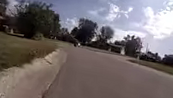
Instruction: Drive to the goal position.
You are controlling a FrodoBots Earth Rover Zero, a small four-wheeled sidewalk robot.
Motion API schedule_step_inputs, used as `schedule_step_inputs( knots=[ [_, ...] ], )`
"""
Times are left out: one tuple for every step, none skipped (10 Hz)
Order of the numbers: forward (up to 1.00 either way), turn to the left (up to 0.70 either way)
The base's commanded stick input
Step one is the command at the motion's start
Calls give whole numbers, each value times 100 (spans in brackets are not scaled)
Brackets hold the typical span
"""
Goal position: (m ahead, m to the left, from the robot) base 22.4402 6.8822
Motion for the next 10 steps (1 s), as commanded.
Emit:
schedule_step_inputs(
  knots=[
    [100, 3],
    [100, 3],
    [100, 3],
    [100, 4],
    [100, 5],
    [100, 19],
    [100, 19],
    [100, 19],
    [100, 8],
    [100, 2]
  ],
)
